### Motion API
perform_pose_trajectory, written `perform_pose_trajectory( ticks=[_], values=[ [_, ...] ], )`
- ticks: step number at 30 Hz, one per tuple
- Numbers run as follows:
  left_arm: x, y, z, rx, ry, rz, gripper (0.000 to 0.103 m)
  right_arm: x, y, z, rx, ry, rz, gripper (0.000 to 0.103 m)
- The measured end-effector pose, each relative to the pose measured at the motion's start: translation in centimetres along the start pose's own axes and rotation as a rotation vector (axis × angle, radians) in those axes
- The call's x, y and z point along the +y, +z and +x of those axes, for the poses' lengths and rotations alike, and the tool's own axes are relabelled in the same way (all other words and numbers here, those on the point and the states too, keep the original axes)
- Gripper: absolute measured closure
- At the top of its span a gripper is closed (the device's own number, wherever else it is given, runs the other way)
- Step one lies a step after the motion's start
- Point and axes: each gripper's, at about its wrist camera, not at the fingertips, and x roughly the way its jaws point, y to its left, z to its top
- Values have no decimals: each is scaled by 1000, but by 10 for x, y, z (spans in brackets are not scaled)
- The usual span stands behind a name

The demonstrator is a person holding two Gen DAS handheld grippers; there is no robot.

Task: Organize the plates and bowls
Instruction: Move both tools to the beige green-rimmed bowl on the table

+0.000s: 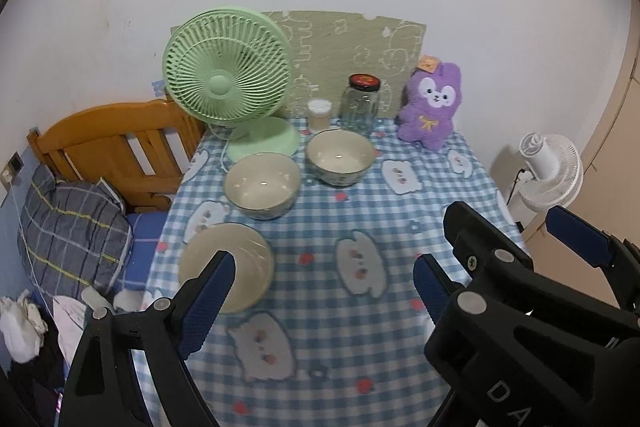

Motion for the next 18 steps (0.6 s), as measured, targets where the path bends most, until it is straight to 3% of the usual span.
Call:
perform_pose_trajectory(
  ticks=[11,18],
  values=[
    [67,4,37,36,24,5,12,70,4,47,41,9,-4,17],
    [106,0,71,88,41,-15,19,106,0,81,64,16,-38,17]
  ],
)
